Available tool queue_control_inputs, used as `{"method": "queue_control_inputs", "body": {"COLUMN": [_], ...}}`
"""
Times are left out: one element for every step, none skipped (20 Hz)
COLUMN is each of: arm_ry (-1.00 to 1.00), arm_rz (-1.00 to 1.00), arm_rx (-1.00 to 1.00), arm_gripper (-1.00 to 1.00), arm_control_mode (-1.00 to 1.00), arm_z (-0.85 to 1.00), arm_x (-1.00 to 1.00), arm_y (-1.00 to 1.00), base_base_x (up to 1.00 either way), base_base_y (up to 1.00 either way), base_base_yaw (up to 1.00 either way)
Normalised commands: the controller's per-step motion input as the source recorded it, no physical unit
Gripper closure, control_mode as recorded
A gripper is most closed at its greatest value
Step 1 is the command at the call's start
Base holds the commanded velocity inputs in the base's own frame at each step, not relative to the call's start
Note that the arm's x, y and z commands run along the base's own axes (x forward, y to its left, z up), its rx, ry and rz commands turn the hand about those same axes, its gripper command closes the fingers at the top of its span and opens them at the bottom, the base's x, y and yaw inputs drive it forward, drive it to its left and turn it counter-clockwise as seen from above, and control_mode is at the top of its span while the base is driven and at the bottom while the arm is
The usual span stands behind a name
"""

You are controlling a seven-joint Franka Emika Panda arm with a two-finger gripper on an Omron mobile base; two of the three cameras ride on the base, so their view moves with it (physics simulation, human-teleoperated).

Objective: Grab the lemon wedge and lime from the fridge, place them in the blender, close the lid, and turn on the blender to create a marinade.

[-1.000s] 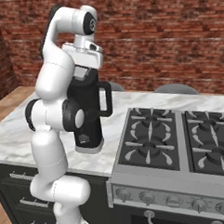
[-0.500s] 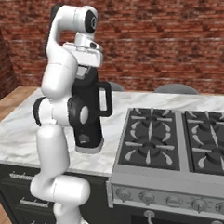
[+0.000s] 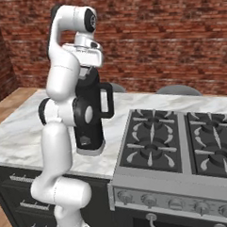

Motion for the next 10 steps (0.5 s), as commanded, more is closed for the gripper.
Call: {"method": "queue_control_inputs", "body": {"arm_ry": [0.10,0.12,0.08,0.03,0.01,0.00,0.00,0.00,0.00,0.12], "arm_rz": [0.16,0.18,0.17,0.13,0.00,0.00,0.01,0.03,0.05,0.08], "arm_rx": [0.00,0.00,-0.04,-0.04,0.00,0.00,0.00,-0.04,-0.04,-0.02], "arm_gripper": [1.00,1.00,1.00,1.00,1.00,1.00,1.00,1.00,1.00,1.00], "arm_control_mode": [-1.00,-1.00,-1.00,-1.00,-1.00,-1.00,-1.00,-1.00,-1.00,-1.00], "arm_z": [0.15,0.19,0.08,0.00,0.00,0.00,0.00,0.00,0.00,0.00], "arm_x": [0.00,0.00,0.00,-0.06,0.00,0.00,0.00,0.00,0.00,0.00], "arm_y": [0.00,0.00,0.00,0.00,0.00,0.00,0.00,0.00,0.00,0.00], "base_base_x": [0.00,0.00,0.00,0.00,0.00,0.00,0.00,0.00,0.00,0.00], "base_base_y": [0.00,0.00,0.00,0.00,0.00,0.00,0.00,0.00,0.00,0.00], "base_base_yaw": [0.00,0.00,0.00,0.00,0.00,0.00,0.00,0.00,0.00,0.00]}}
